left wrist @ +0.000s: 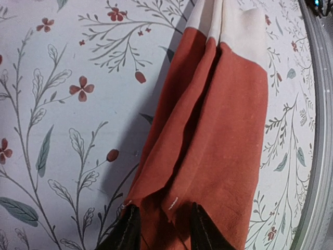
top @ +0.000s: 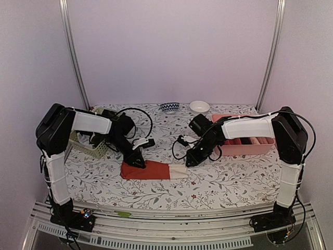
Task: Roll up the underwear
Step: Smooth out the underwear at the center of the board.
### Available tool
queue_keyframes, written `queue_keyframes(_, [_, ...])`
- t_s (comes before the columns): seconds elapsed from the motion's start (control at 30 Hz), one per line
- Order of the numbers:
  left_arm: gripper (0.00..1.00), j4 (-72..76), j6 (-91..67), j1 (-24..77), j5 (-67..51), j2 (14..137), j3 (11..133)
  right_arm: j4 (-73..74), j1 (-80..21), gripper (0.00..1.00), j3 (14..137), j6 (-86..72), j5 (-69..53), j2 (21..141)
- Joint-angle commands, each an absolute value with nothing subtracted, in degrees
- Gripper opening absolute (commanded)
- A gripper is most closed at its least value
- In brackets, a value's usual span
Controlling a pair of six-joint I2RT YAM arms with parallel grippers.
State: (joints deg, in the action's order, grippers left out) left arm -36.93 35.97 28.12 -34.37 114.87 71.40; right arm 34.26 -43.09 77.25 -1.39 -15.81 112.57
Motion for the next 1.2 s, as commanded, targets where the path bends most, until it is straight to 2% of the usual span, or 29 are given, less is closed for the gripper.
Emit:
queue_keyframes(0.0, [0.34,-35.8,36.0,29.3,-34.2,116.7,71.3,33.9,-42.9,0.21,77.5,-1.0,-16.4,111.6])
queue_keyframes(0.07, [0.31,-35.4,35.9,29.4,-33.8,116.9,71.2,33.9,-42.9,0.21,77.4,-0.9,-16.4,111.6])
queue_keyframes(0.23, [0.11,-35.5,35.7,29.4,-33.4,114.8,71.2,34.0,-42.8,0.20,77.3,-0.8,-16.3,111.5])
queue_keyframes(0.47, [0.08,-36.8,35.9,29.4,-32.7,109.5,70.9,34.0,-42.8,0.20,77.1,-0.6,-16.3,111.5])
queue_keyframes(0.57, [0.00,-37.3,36.2,29.4,-33.1,108.8,70.8,33.9,-42.8,0.20,77.1,-0.6,-16.3,111.6])
queue_keyframes(0.77, [0.00,-37.7,37.3,29.4,-33.8,108.6,71.1,33.8,-42.9,0.20,77.0,-0.6,-16.3,111.5])
queue_keyframes(0.8, [0.02,-38.1,38.0,29.4,-34.1,109.0,71.2,33.7,-42.8,0.20,77.0,-0.6,-16.3,111.5])
queue_keyframes(0.87, [0.21,-38.4,39.1,29.6,-34.4,109.9,71.2,33.6,-42.8,0.20,76.9,-0.6,-16.4,111.4])
queue_keyframes(0.9, [0.27,-38.5,39.6,29.7,-34.6,110.3,71.0,33.6,-42.8,0.20,76.9,-0.6,-16.5,111.4])
queue_keyframes(0.97, [0.30,-38.5,40.7,30.1,-34.6,111.2,70.8,33.5,-42.8,0.20,76.9,-0.7,-16.5,111.4])
queue_keyframes(1.17, [0.31,-36.9,41.4,31.6,-33.7,114.4,70.5,33.4,-42.8,0.20,76.7,-0.8,-16.7,111.4])
